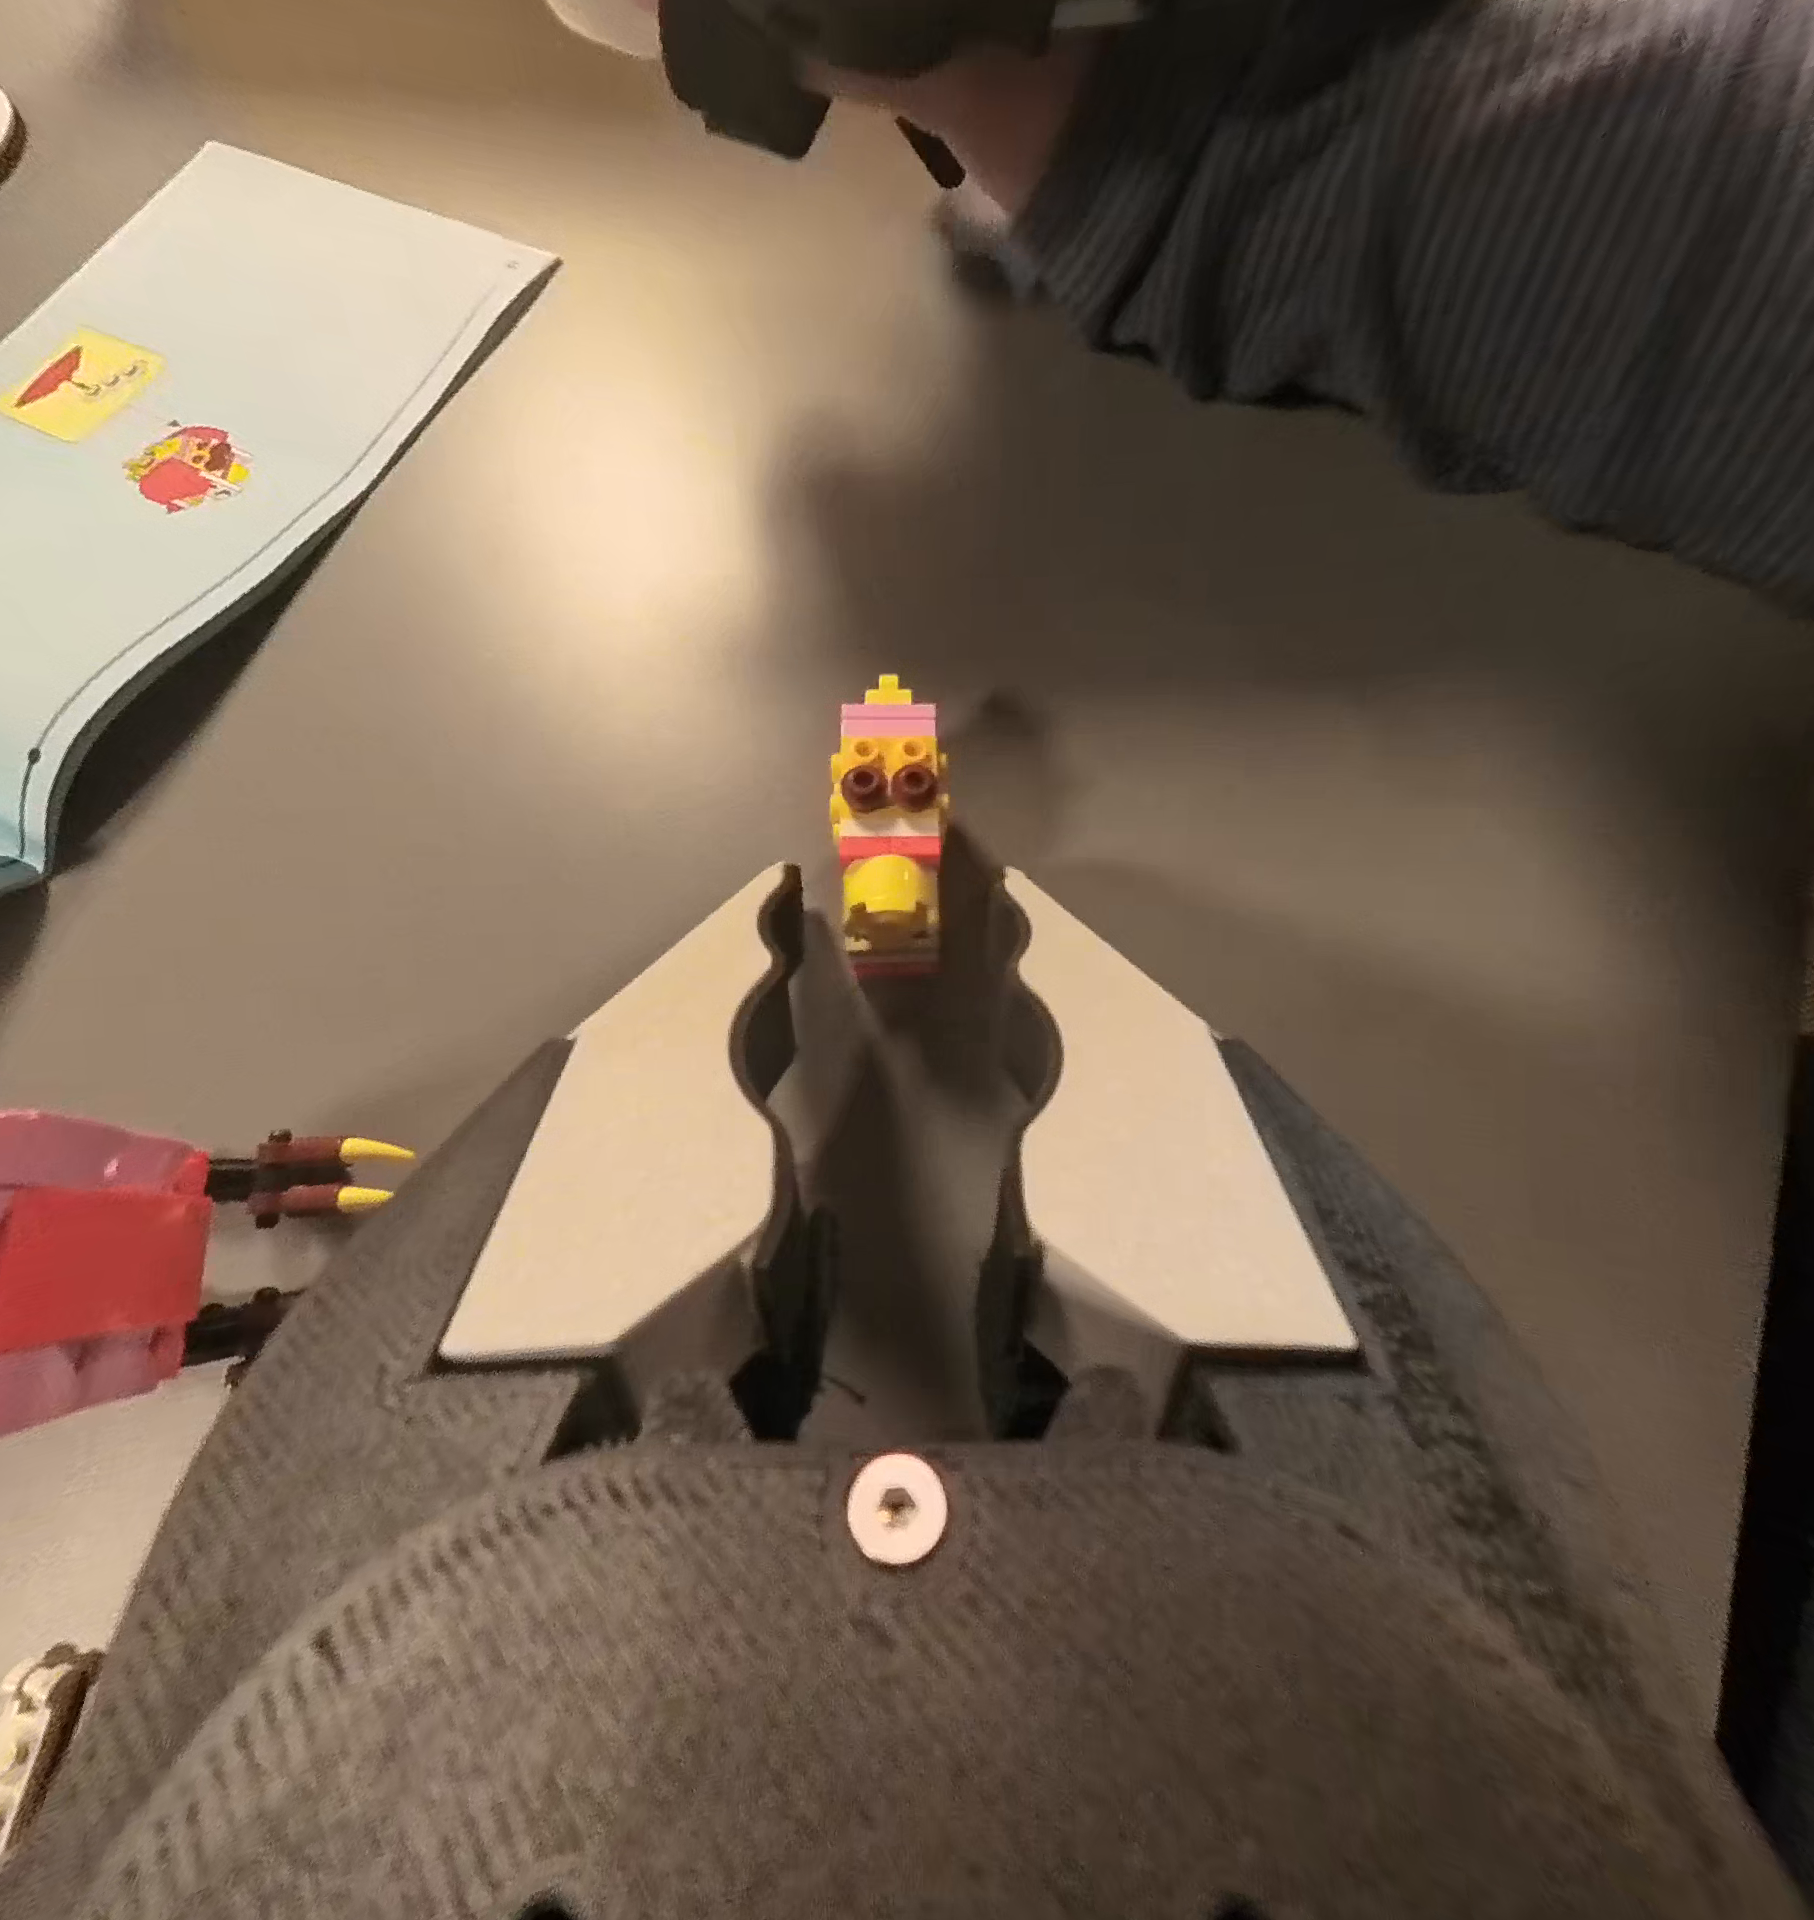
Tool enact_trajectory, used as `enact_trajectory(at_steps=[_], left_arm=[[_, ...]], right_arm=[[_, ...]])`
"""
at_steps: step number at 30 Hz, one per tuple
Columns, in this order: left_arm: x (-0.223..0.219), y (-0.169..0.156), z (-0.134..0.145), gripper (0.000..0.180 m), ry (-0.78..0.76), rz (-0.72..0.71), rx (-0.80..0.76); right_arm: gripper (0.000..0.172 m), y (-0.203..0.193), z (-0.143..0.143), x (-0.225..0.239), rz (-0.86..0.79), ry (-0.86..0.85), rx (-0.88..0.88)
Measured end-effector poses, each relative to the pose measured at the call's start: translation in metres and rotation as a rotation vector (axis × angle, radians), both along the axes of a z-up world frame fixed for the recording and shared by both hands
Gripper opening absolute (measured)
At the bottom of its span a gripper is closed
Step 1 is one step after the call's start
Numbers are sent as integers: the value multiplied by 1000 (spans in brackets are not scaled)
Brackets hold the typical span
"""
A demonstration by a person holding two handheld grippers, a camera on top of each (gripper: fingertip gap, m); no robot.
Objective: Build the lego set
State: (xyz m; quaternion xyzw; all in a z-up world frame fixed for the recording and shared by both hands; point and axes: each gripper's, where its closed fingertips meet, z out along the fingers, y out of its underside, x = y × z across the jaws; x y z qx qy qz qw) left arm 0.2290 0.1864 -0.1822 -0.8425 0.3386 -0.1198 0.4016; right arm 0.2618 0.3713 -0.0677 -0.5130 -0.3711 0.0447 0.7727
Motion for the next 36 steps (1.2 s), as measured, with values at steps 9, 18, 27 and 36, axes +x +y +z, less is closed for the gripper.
enact_trajectory(at_steps=[9, 18, 27, 36], left_arm=[[-4, -6, 1, 36, -17, 12, -37], [-5, -7, 5, 35, -22, 26, -34], [-4, -5, 8, 26, -17, 30, 3], [-8, -3, 10, 15, 22, 39, 41]], right_arm=[[37, -1, 2, 1, 16, 14, 1], [36, -1, 2, 2, 19, 21, -6], [35, -1, 2, 2, 27, 30, -11], [34, -1, 1, 1, 31, 27, -15]])
